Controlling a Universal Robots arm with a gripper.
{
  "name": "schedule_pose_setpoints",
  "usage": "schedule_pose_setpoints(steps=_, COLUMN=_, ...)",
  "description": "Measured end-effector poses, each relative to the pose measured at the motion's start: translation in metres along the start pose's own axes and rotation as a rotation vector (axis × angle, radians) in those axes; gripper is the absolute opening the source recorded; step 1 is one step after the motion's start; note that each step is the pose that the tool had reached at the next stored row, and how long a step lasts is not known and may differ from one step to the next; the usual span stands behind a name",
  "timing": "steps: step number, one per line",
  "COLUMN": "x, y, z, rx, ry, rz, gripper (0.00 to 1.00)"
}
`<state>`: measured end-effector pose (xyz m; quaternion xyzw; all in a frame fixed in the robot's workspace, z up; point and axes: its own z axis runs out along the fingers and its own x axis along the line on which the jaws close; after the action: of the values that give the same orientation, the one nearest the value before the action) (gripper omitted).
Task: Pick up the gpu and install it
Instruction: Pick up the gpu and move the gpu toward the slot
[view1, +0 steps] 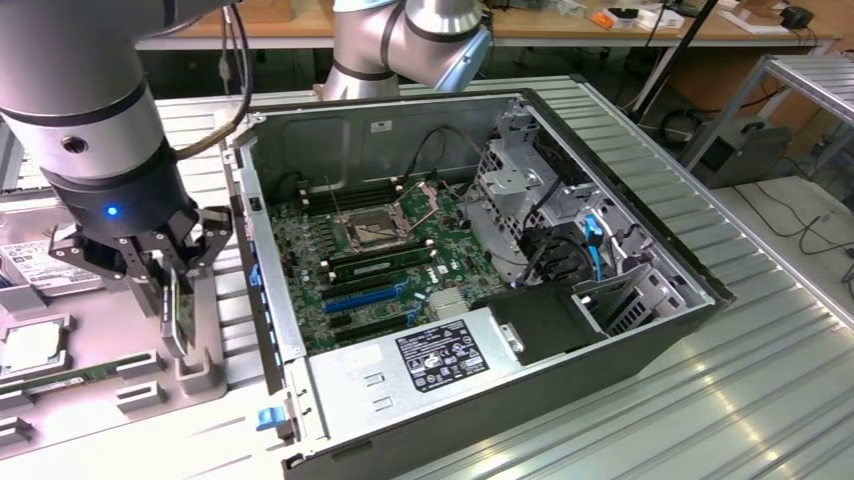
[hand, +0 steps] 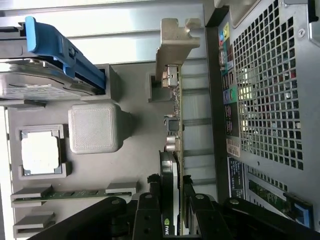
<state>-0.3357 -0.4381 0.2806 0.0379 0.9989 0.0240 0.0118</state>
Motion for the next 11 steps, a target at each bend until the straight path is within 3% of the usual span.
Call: schedule_pose_setpoints(steps=11, x=-0.001, y=0.0011, z=-0.0231, rx=0.0004, ry=0.0041, rz=0.000, gripper=0.27)
